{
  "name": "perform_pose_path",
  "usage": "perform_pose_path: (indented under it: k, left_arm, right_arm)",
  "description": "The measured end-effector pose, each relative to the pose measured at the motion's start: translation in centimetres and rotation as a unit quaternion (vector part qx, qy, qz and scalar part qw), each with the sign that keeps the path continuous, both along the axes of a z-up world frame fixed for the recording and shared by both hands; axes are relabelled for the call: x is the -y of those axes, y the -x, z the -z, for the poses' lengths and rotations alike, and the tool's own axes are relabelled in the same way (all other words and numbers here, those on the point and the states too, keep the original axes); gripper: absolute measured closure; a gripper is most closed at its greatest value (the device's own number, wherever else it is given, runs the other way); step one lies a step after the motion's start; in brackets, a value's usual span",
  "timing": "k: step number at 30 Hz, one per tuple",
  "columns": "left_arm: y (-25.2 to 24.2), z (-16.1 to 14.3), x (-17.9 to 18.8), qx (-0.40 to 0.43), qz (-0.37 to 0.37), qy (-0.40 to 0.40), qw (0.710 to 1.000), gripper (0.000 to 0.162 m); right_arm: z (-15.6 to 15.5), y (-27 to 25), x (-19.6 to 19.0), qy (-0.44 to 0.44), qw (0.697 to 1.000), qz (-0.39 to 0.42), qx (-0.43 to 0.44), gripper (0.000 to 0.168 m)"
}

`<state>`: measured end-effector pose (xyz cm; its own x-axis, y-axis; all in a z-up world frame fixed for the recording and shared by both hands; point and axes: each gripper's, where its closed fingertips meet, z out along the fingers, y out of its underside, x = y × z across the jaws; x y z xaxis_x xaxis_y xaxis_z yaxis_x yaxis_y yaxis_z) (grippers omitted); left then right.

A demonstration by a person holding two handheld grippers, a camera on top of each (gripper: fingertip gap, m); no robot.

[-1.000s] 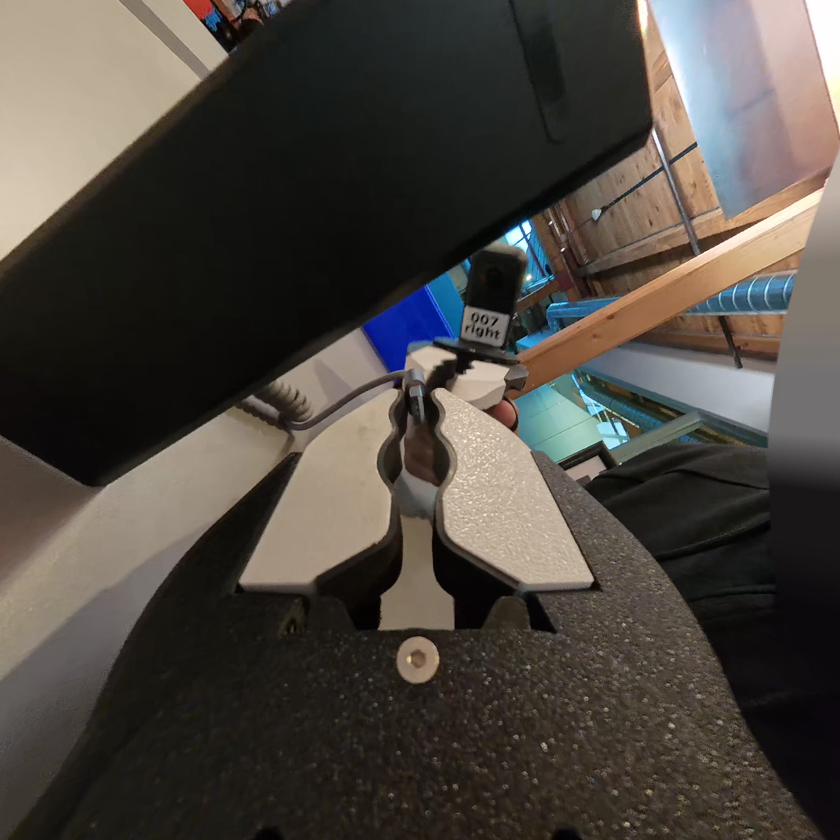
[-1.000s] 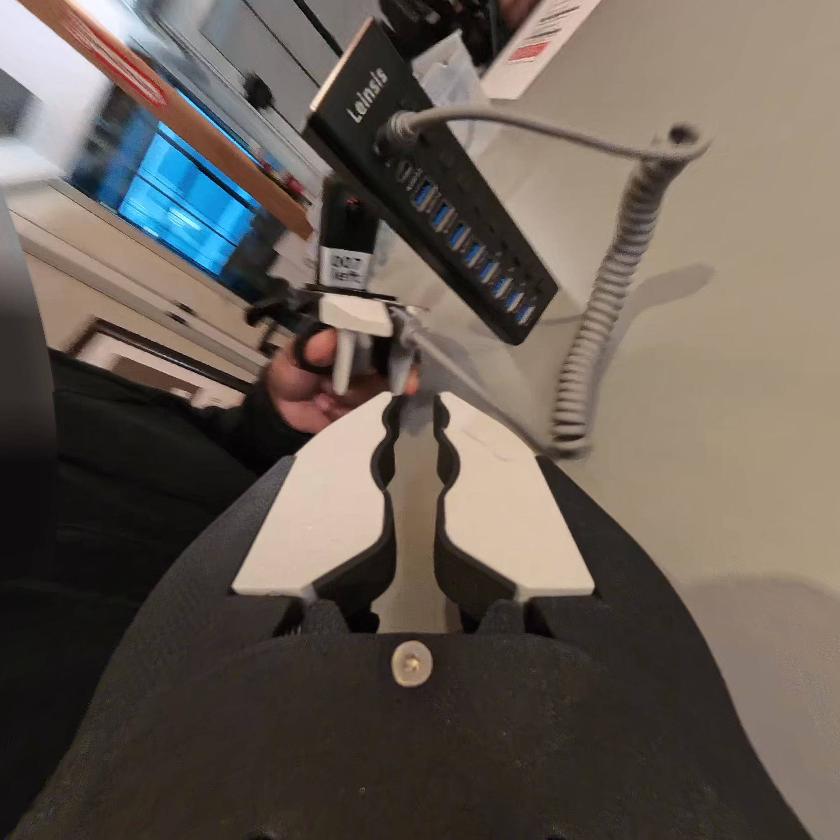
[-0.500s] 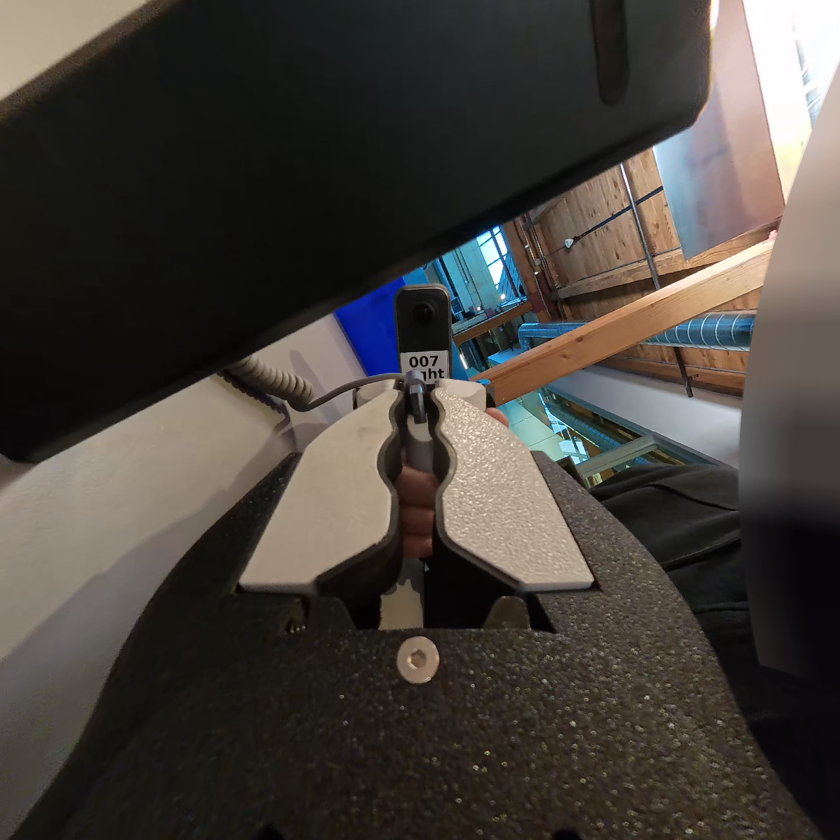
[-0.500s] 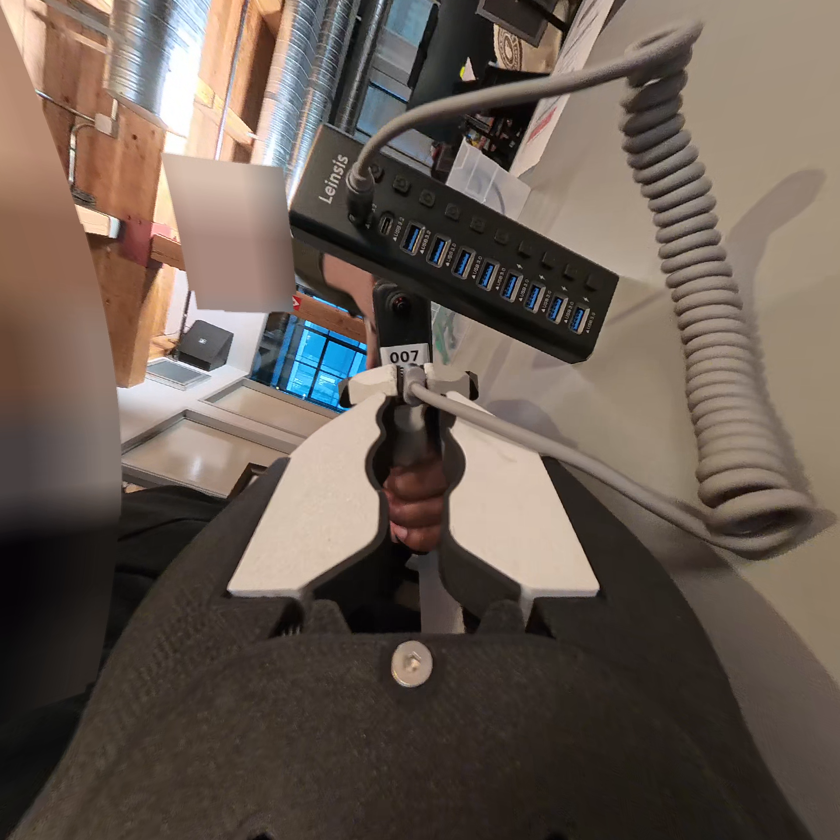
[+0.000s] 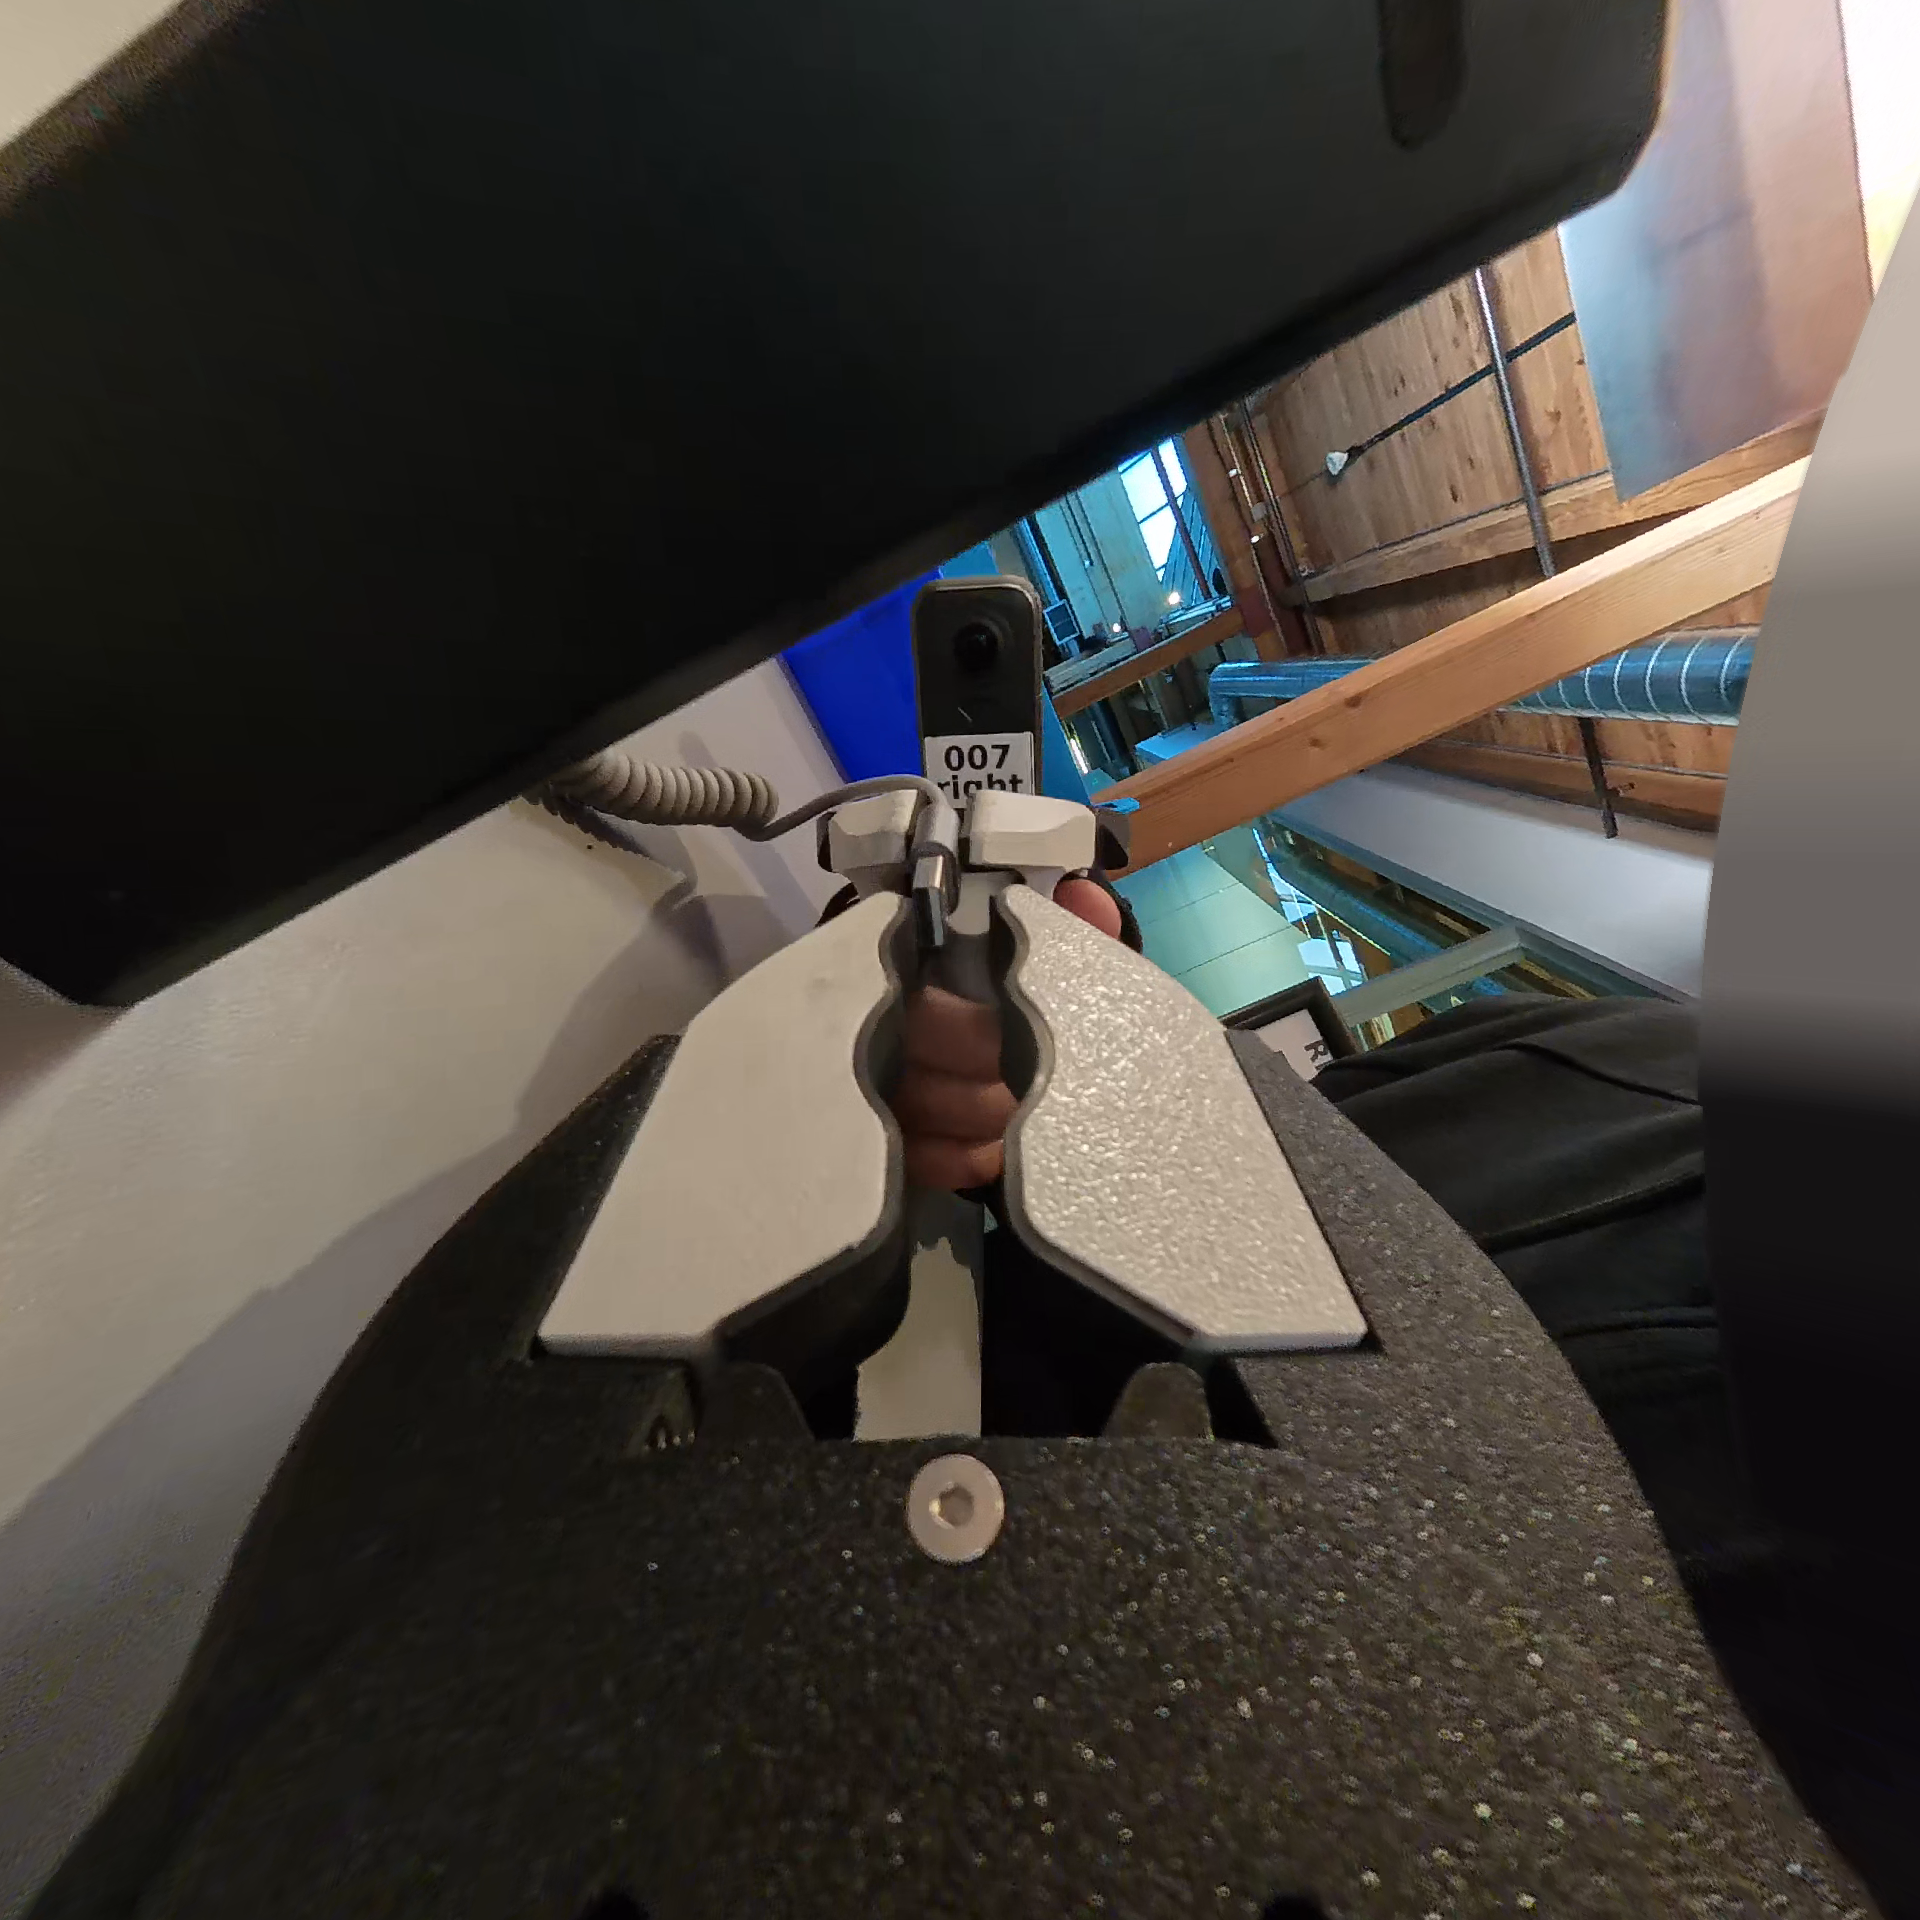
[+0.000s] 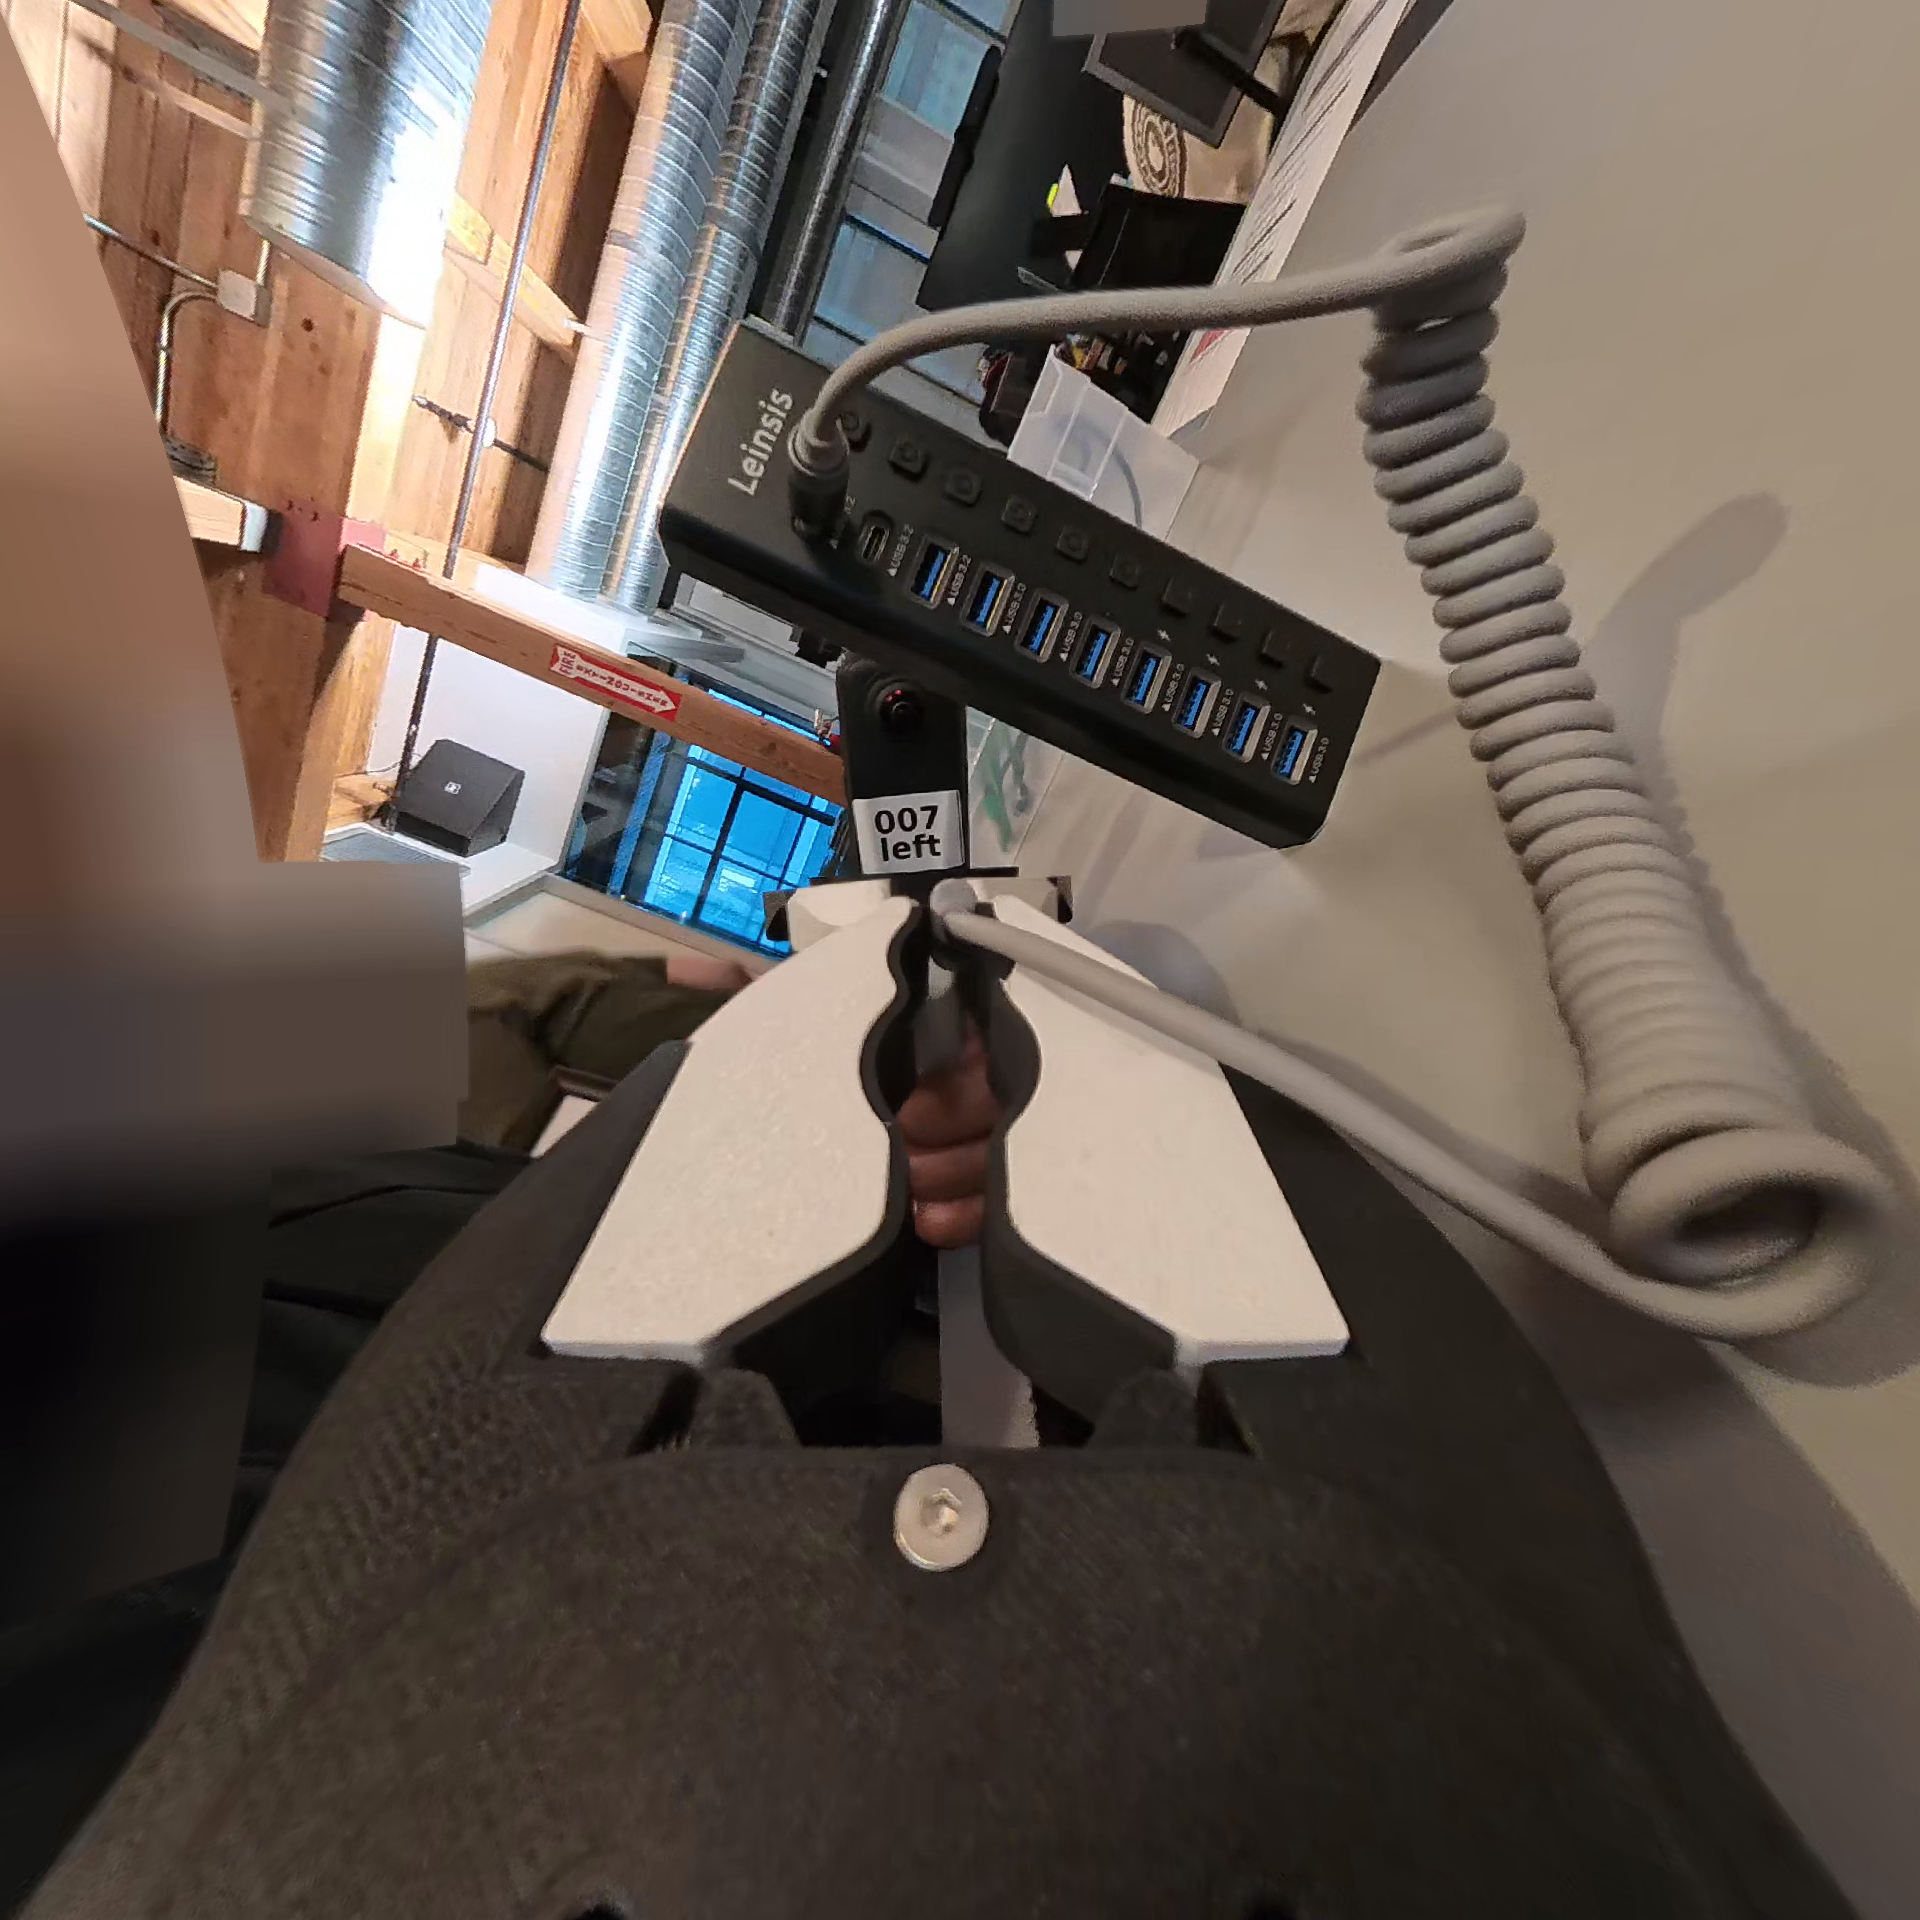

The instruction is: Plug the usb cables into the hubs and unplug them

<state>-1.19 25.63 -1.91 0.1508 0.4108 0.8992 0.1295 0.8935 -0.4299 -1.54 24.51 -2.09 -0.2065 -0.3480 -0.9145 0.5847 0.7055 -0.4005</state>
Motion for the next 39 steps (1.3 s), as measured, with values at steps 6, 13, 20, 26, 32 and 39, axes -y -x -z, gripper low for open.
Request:
perform_pose_path:
  k: [6,13,20,26,32,39]
  left_arm:
    - [0.0,0.1,-0.2,0.003,0.01,0.001,1.0,0.157]
    - [0.2,0.1,-0.6,0.004,0.026,0.007,1.0,0.158]
    - [0.1,0.3,-0.5,0.013,0.032,0.017,0.999,0.158]
    - [0.0,0.4,-0.7,0.02,0.049,0.03,0.998,0.158]
    - [-0.1,0.2,-0.9,0.014,0.07,0.03,0.997,0.158]
    - [-0.2,0.2,-0.8,0.013,0.072,0.038,0.997,0.158]
  right_arm:
    - [-0.1,-0.4,-0.2,0.001,1.0,-0.016,0.003,0.161]
    - [0.0,-1.0,-0.5,0.006,1.0,-0.03,-0.007,0.16]
    - [0.1,-1.1,-0.5,-0.001,0.999,-0.04,-0.007,0.16]
    - [0.2,-1.3,-0.8,-0.008,0.998,-0.06,0.001,0.16]
    - [0.1,-1.4,-1.3,-0.005,0.996,-0.086,-0.004,0.161]
    - [0.1,-1.4,-1.2,0.009,0.996,-0.082,-0.019,0.161]
